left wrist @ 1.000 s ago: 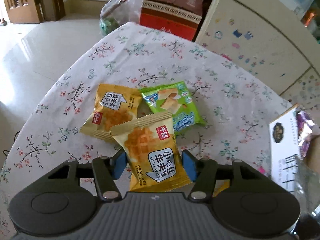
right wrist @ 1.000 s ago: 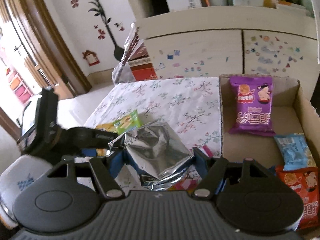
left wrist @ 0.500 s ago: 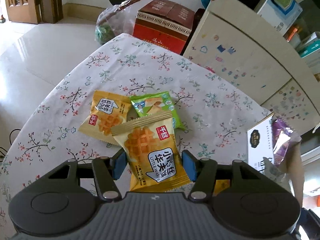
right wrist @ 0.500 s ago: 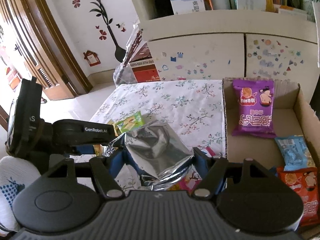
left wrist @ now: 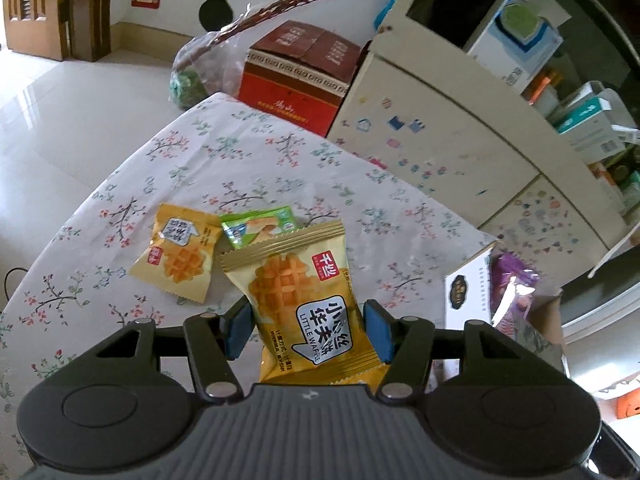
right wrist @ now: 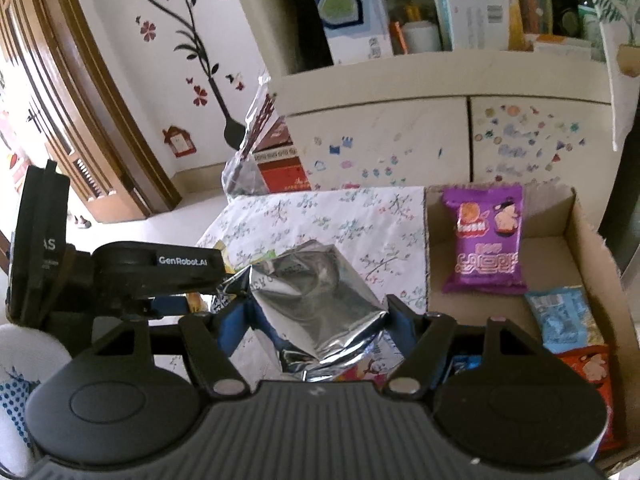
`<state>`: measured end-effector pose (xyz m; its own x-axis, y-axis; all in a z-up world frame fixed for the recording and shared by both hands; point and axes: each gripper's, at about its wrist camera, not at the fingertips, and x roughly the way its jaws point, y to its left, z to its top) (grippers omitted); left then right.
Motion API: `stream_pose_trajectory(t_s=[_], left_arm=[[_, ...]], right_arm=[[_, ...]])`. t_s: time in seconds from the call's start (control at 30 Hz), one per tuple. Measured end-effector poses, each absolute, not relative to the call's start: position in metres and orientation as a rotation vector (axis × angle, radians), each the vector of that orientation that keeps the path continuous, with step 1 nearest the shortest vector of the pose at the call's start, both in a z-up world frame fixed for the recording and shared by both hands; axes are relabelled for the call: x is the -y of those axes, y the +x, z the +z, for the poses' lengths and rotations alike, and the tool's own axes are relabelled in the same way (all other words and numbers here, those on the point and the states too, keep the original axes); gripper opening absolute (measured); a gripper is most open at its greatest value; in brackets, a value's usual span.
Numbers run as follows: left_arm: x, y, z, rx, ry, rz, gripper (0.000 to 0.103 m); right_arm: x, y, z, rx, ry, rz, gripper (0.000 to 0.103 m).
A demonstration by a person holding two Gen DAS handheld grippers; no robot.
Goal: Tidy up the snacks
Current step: 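Lift both held packs and carry them over the cardboard box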
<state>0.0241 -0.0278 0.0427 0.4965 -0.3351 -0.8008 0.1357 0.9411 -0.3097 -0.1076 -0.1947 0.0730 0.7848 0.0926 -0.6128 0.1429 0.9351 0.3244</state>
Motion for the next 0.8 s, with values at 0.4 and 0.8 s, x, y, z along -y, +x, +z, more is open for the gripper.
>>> stream_pose_trajectory(t_s=[0.4, 0.8], left_arm=[[0.068, 0.011, 0.065, -0.929, -0.21, -0.445, 0.064], [0.136, -0.02, 0.068, -0.881, -0.156, -0.705, 0.064]], right_arm=[[0.24, -0.122, 0.096, -0.571, 0.438, -0.105, 0.072], [0.302, -0.153, 0.105, -0.485, 0.535, -0.276, 0.072]])
